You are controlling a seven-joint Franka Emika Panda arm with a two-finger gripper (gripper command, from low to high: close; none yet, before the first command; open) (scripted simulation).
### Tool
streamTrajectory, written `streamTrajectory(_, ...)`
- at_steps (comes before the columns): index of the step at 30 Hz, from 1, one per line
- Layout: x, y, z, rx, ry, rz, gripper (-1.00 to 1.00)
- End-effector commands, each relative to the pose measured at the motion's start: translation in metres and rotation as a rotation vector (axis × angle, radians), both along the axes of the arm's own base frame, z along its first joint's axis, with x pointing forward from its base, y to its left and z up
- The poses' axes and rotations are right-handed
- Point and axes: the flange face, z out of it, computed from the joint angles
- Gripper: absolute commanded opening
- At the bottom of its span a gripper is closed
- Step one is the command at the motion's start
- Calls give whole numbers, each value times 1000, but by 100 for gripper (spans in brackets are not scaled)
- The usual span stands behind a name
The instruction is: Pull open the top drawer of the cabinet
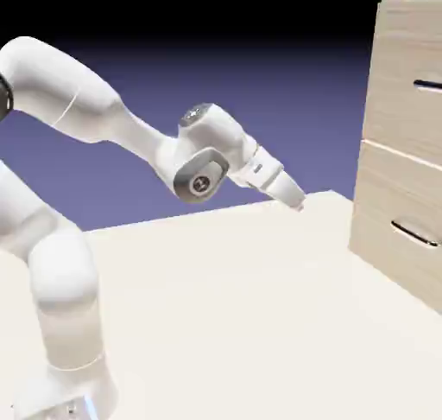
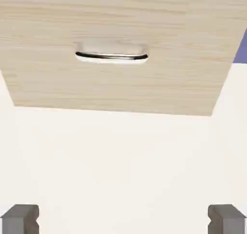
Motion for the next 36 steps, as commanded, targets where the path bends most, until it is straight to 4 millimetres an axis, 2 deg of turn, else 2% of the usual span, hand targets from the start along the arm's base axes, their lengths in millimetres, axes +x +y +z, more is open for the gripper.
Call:
streamTrajectory(1,8,1,7,-25,-16,26,0)
streamTrajectory(10,80,18,60,-253,-166,244,0)
streamTrajectory(19,147,37,100,-489,-316,418,0)
streamTrajectory(28,208,53,127,-728,-457,536,0)
streamTrajectory(36,255,60,139,-943,-559,588,0)
